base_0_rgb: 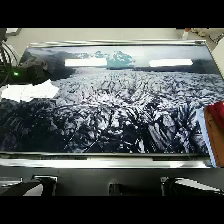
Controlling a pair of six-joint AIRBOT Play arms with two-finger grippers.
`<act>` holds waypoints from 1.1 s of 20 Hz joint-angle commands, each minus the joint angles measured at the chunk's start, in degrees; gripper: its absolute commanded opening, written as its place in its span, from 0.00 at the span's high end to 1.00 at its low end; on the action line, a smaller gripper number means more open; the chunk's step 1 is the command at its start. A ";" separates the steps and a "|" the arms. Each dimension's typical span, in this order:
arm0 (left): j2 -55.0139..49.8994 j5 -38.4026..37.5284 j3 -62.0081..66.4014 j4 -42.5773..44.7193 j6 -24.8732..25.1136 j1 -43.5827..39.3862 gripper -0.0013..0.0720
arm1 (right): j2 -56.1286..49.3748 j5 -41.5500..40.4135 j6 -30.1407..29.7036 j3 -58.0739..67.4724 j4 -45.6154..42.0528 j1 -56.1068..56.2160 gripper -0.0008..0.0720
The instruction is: Fold the clothes and pants, and hang the long-sleeved shirts on hangers.
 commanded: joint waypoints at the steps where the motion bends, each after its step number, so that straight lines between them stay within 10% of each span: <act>1: 0.04 0.02 -0.02 0.00 -0.13 -0.17 0.95 | 0.59 -2.45 -1.44 -9.97 -7.04 -0.02 0.94; 7: 0.04 0.02 -0.02 -0.02 -0.20 -0.17 0.95 | 0.57 -9.70 -2.21 -18.36 -12.44 -0.02 0.94; 8: 0.04 0.02 -0.02 0.00 -0.22 -0.17 0.95 | 0.57 -10.47 -2.21 -18.75 -11.87 -0.02 0.81; 9: 0.04 0.02 -0.02 -0.02 -0.22 -0.17 0.95 | 0.59 -11.13 -2.73 -18.73 -10.47 -0.02 0.30; 10: 0.04 0.02 0.00 -0.02 -0.20 -0.17 0.95 | 0.68 -11.17 -5.66 -18.49 -7.19 -0.02 0.04; 16: 0.00 8.90 7.10 0.11 0.11 -0.46 0.95 | 1.20 -30.75 -12.55 5.18 28.17 4.17 0.02; 19: -2.51 17.03 14.16 15.02 -1.77 -3.98 0.95 | 2.51 -40.92 -14.86 15.41 24.50 18.73 0.03; 22: -8.50 6.88 14.82 34.07 -12.96 -6.82 0.95 | 2.14 -30.21 -10.99 14.64 8.85 38.01 0.04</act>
